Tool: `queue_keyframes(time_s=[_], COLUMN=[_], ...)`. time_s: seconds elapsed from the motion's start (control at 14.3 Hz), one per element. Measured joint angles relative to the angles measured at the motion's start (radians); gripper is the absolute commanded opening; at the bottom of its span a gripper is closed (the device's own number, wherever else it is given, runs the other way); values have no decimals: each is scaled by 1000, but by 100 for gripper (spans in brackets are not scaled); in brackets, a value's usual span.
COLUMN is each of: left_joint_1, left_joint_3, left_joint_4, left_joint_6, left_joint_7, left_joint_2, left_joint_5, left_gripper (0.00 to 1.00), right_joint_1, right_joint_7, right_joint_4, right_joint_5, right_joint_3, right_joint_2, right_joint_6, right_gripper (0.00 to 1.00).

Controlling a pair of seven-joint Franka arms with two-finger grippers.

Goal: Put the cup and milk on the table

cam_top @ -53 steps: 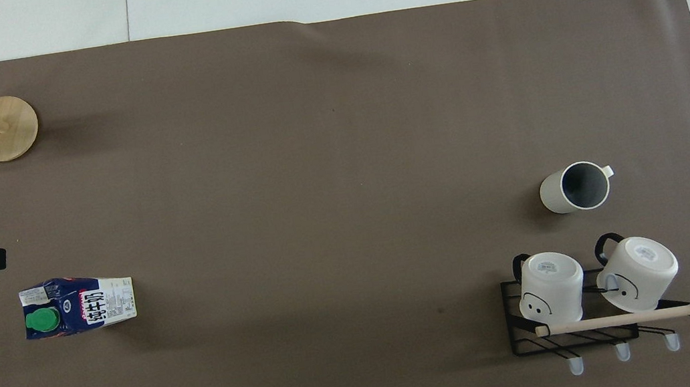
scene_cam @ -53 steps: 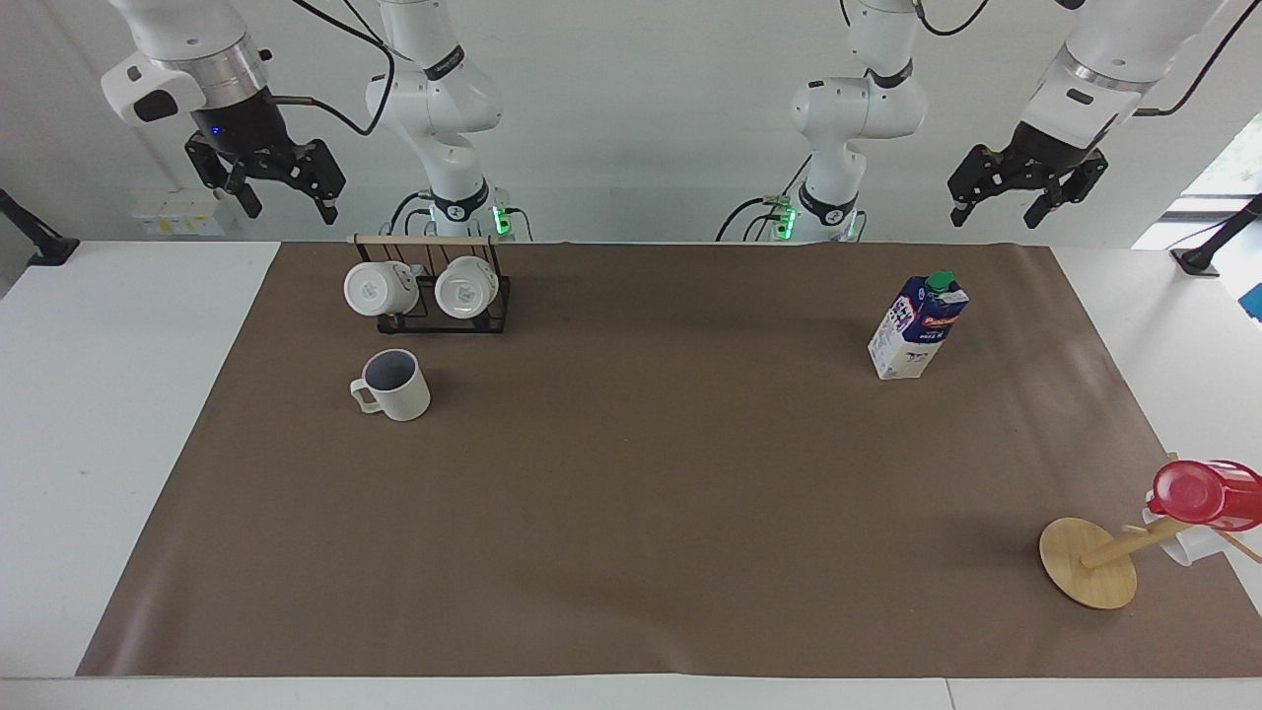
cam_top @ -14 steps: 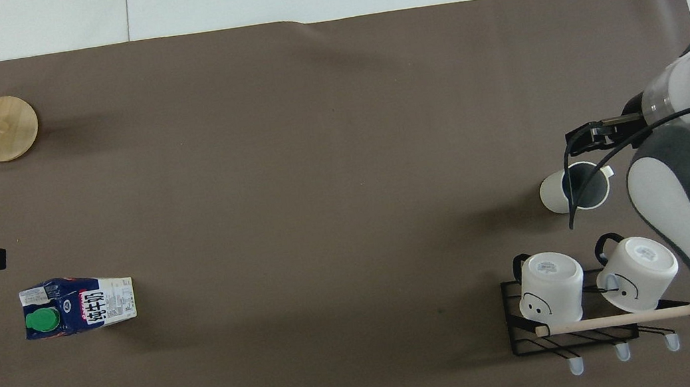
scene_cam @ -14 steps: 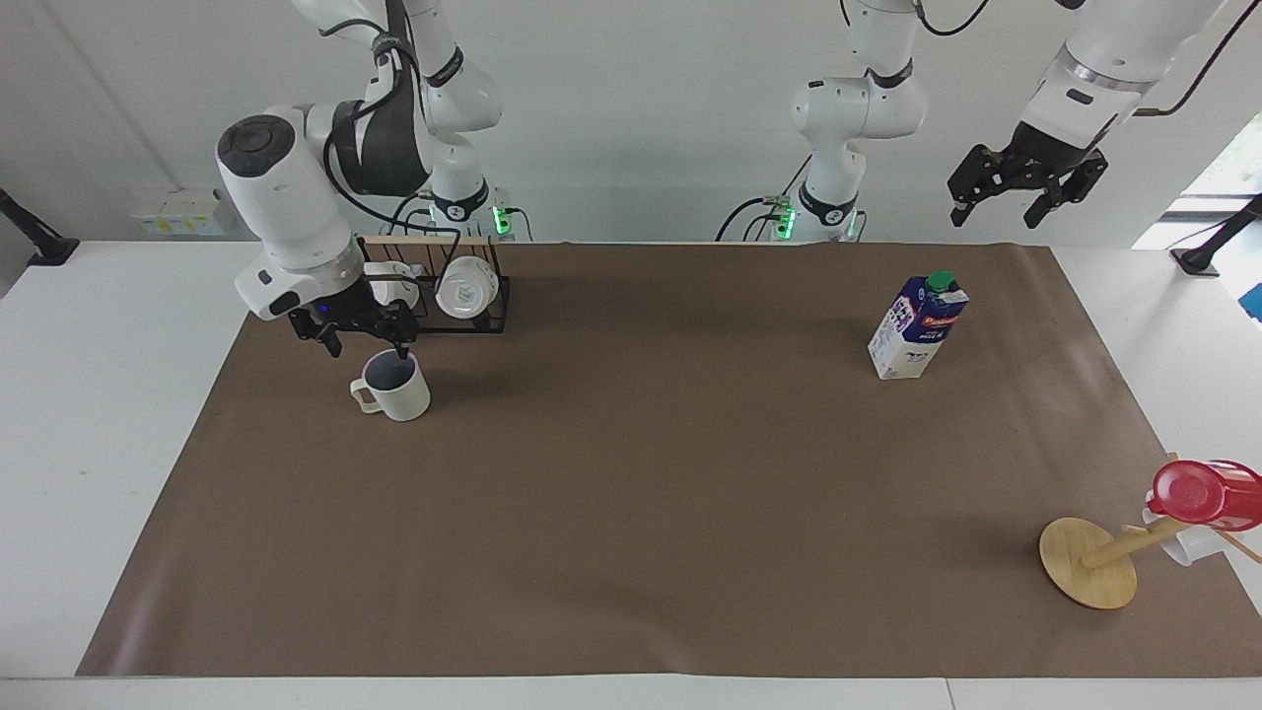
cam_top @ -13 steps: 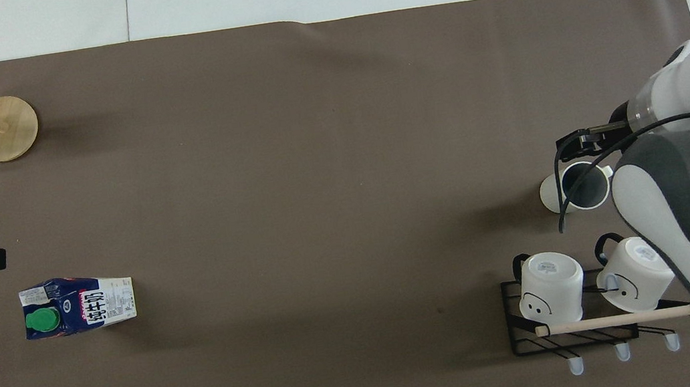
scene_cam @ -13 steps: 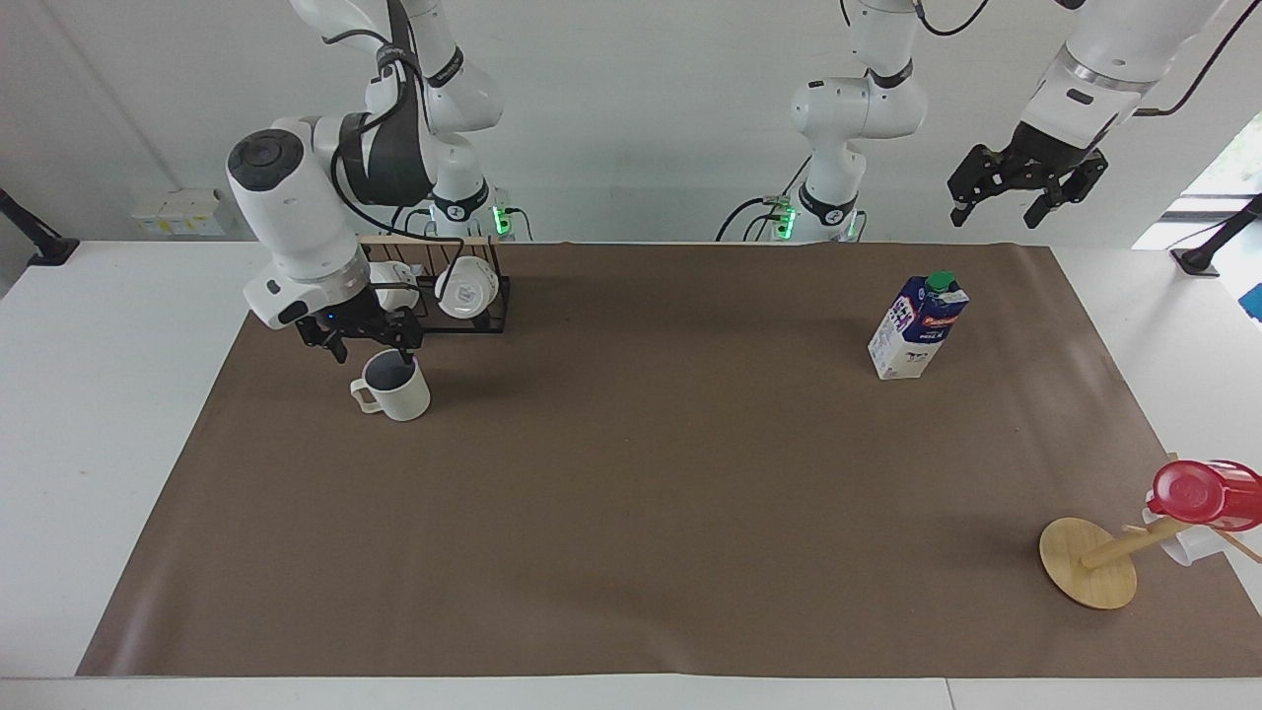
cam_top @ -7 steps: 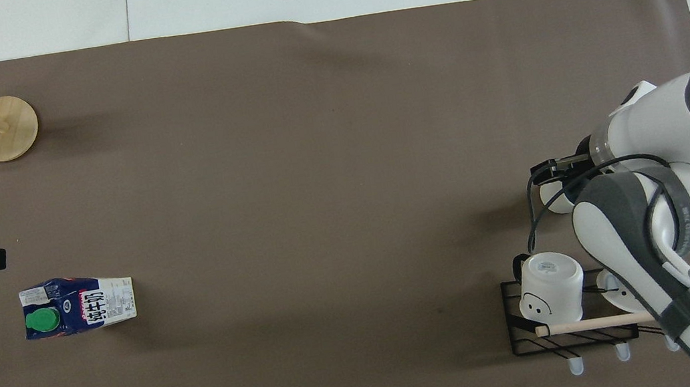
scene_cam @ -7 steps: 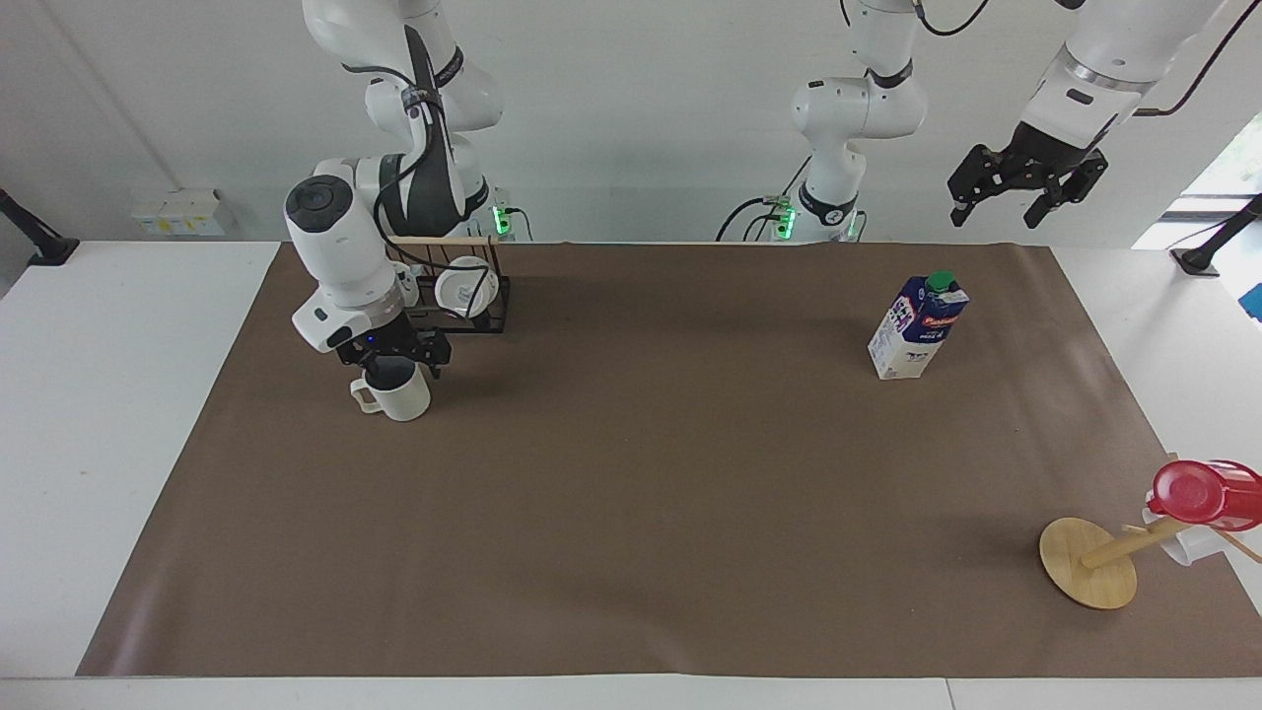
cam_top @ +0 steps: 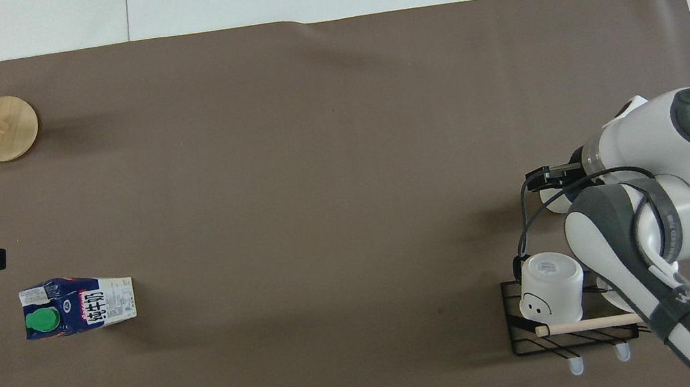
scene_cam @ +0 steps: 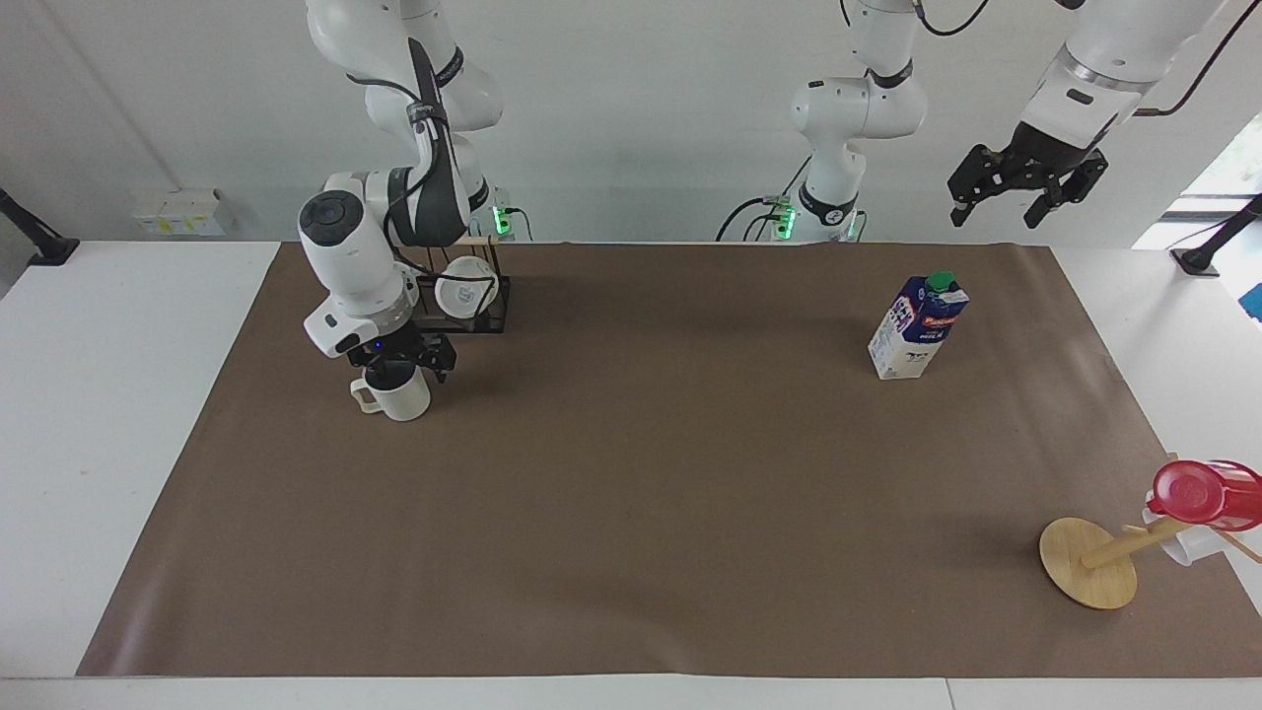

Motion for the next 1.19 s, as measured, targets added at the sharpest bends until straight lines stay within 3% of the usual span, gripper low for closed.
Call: queue_keyframes(time_s=[0.07, 0.14, 0.28, 0.77, 1.19], left_joint_1=[0, 0, 0, 0, 2], left_joint_3=[0, 0, -1, -1, 1], left_joint_4=[0, 0, 0, 0, -62], left_joint_6=[0, 0, 0, 0, 27], left_joint_7=[0, 0, 0, 0, 1], left_joint_2=[0, 0, 0, 0, -30], left_joint_5=[0, 0, 0, 0, 0], left_gripper=[100, 100, 100, 100, 100], right_joint_1=[0, 0, 0, -2, -3], right_joint_7=[22, 35, 37, 35, 28], right_joint_4=[-4, -6, -8, -2, 97], right_joint_5=[0, 0, 0, 41, 91], right_joint_3=[0, 0, 0, -1, -3], right_joint_2=[6, 11, 15, 18, 44], right_joint_6=[10, 16, 19, 26, 24], right_gripper=[85, 50, 0, 0, 0])
